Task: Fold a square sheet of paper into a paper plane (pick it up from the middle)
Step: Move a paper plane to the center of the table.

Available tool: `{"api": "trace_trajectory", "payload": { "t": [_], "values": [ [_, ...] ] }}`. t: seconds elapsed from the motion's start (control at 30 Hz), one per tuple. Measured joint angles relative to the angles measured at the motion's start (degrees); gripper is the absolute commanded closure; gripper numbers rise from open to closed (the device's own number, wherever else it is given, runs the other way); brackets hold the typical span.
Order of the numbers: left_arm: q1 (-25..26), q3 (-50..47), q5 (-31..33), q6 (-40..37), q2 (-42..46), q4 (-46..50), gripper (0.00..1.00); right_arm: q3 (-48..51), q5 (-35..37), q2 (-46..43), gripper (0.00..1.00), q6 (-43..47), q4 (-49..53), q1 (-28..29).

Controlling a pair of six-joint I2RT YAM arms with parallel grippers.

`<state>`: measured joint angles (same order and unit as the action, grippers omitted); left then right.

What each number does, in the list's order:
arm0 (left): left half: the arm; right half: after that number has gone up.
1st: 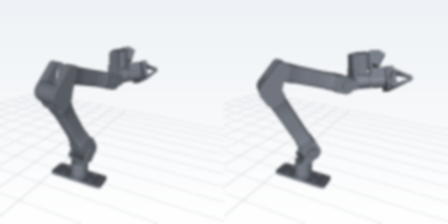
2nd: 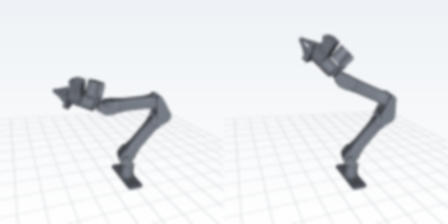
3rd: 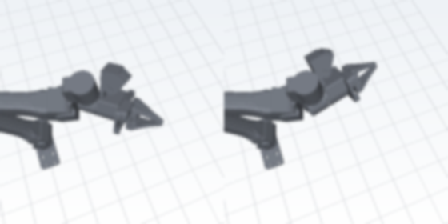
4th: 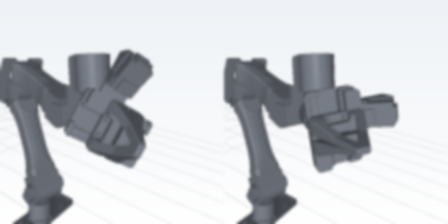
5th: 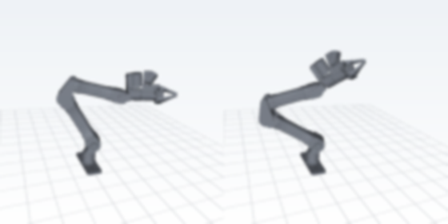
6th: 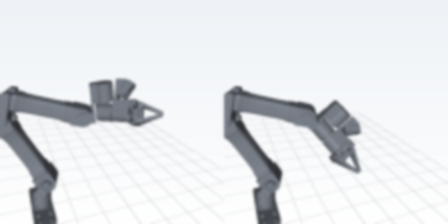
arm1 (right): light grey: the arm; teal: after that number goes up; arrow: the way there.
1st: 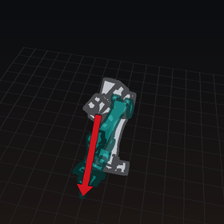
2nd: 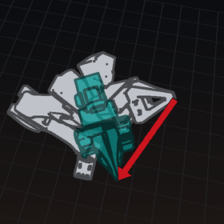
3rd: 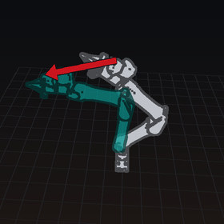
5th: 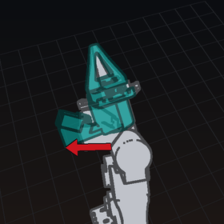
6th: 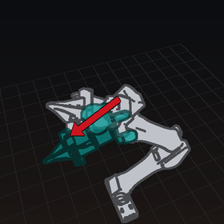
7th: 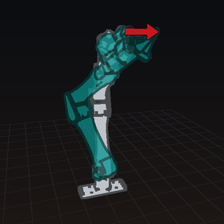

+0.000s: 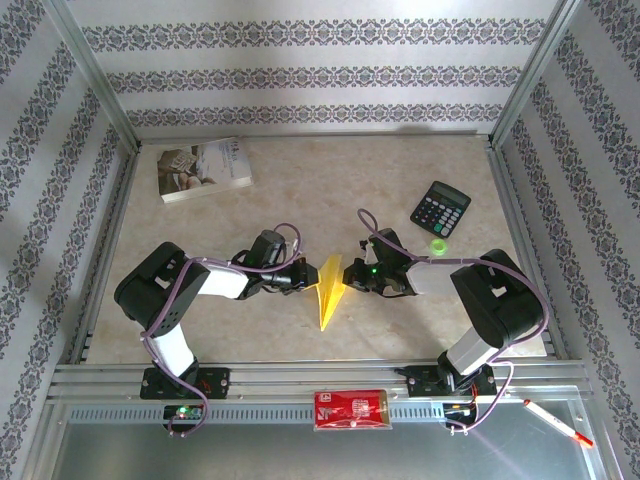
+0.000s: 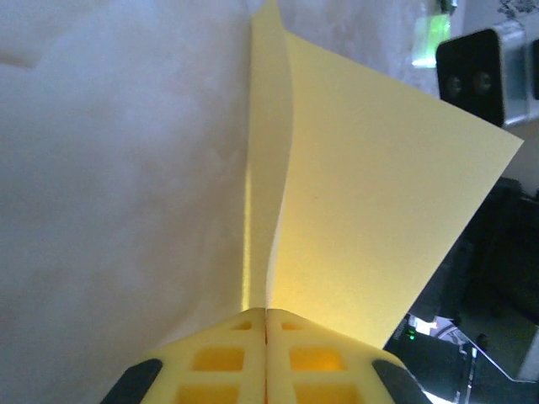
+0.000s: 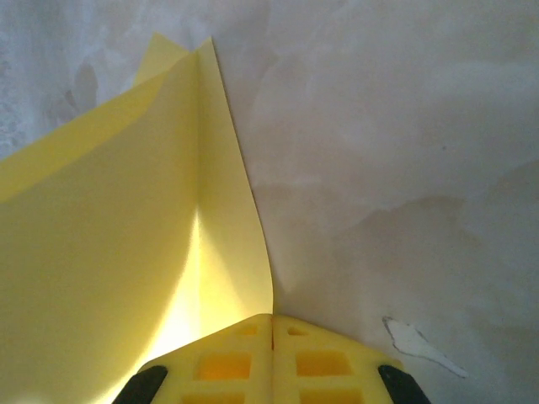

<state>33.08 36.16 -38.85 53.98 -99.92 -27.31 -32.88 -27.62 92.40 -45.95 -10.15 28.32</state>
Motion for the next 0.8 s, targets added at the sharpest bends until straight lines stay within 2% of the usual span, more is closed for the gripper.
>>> {"api": "trace_trajectory", "payload": {
  "t": [0.53, 0.8],
  "values": [
    [-3.6, -2.7, 5.6, 0.2, 2.5, 1.2, 0.98, -3.0, -4.2, 2.1, 1.0, 1.5, 3.8, -2.0],
    [-4.3, -3.6, 7.3, 0.4, 4.7, 1.2, 0.98, -7.2, -7.6, 5.0, 0.98, 3.7, 9.3, -3.5]
  ]
}}
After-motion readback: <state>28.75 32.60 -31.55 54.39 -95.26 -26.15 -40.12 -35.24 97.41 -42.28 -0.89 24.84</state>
